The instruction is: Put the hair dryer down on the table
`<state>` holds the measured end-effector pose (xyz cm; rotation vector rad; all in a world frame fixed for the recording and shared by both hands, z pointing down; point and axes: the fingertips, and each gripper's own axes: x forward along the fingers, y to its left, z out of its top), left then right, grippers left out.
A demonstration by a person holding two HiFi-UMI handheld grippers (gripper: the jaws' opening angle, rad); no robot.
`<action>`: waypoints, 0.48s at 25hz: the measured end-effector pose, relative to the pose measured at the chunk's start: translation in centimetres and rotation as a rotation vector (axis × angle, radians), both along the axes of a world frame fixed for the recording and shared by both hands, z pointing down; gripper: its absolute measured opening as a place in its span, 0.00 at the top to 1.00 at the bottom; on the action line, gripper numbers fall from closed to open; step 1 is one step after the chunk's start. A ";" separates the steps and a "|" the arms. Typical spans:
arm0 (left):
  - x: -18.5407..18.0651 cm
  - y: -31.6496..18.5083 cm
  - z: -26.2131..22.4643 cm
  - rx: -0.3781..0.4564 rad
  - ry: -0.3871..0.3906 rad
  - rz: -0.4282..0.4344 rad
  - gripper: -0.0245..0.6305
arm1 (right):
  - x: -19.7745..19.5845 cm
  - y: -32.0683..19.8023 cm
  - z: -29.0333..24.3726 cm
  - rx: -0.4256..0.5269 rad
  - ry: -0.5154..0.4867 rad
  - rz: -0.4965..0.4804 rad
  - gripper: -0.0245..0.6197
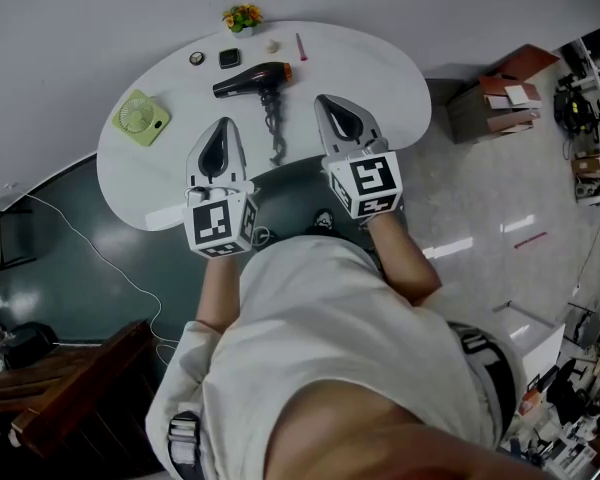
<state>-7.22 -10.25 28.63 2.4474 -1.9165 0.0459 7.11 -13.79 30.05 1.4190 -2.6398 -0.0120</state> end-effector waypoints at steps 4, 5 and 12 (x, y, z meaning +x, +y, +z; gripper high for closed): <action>-0.1 0.0 -0.1 0.001 0.010 -0.001 0.93 | 0.1 0.1 -0.1 0.001 0.002 0.006 0.96; 0.0 0.0 -0.1 0.001 0.010 0.000 0.93 | 0.2 0.1 -0.1 0.001 0.002 0.007 0.96; 0.1 -0.1 0.0 0.000 0.006 0.009 0.93 | 0.4 0.0 0.0 0.001 0.008 0.014 0.96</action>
